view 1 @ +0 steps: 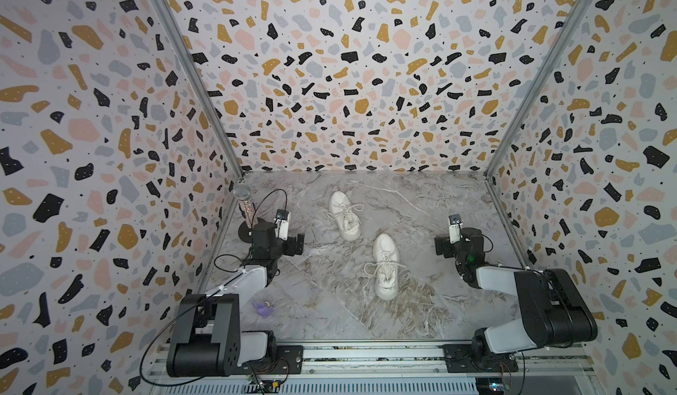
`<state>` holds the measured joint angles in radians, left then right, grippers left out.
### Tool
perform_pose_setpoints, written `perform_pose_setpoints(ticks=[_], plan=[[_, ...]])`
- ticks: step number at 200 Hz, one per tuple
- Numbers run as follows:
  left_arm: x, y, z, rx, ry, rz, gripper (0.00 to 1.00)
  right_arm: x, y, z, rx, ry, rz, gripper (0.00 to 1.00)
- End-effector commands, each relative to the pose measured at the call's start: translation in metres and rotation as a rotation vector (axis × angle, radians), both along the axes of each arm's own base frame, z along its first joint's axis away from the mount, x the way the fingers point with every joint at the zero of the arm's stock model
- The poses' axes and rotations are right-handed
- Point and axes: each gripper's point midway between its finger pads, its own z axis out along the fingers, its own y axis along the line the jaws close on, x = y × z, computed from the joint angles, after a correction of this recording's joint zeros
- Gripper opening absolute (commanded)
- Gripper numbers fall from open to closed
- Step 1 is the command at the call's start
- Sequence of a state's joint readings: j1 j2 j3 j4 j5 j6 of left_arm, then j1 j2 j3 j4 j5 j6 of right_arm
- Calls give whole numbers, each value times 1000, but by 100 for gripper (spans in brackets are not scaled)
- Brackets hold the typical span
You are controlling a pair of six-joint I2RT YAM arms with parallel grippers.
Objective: Tie the shoes
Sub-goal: Reset both arms
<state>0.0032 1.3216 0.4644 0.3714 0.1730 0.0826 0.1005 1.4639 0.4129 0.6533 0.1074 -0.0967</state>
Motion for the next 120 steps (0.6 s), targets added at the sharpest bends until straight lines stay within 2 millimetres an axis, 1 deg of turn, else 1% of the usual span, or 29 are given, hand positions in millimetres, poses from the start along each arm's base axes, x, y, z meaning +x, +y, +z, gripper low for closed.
perform_pose_setpoints(ticks=[1, 11, 19, 30, 37, 46, 51, 57, 61, 73, 87, 95, 120], plan=[[10, 0, 24, -35, -157, 23, 100, 4, -2, 23, 31, -103, 4, 100], [9, -4, 19, -36, -197, 3, 100, 0, -3, 21, 38, -125, 3, 100], [10, -5, 10, -32, -195, 9, 100, -2, -3, 19, 42, -144, 11, 100], [10, -5, 10, -25, -206, 15, 100, -4, -2, 14, 41, -168, 19, 100], [9, -5, 9, -16, -190, 16, 100, -2, -3, 16, 39, -198, 13, 100], [9, -5, 9, -20, -195, 17, 100, -3, -5, 11, 36, -147, -2, 100], [9, -4, 6, -16, -189, 22, 100, -1, -6, 11, 39, -129, -10, 100], [8, -3, 5, -21, -198, 32, 100, 3, -8, 11, 44, -137, -21, 100], [9, -3, 7, -25, -215, 34, 100, 4, -10, 11, 47, -147, -29, 100], [9, -3, 7, -19, -205, 31, 100, 2, -13, 10, 49, -120, -46, 100], [9, -3, 6, -20, -203, 32, 100, 4, -13, 12, 50, -145, -44, 100], [8, -2, 6, -18, -203, 34, 100, 2, -15, 10, 50, -125, -56, 100], [8, -2, 6, -19, -202, 33, 100, 2, -15, 11, 50, -132, -60, 100]])
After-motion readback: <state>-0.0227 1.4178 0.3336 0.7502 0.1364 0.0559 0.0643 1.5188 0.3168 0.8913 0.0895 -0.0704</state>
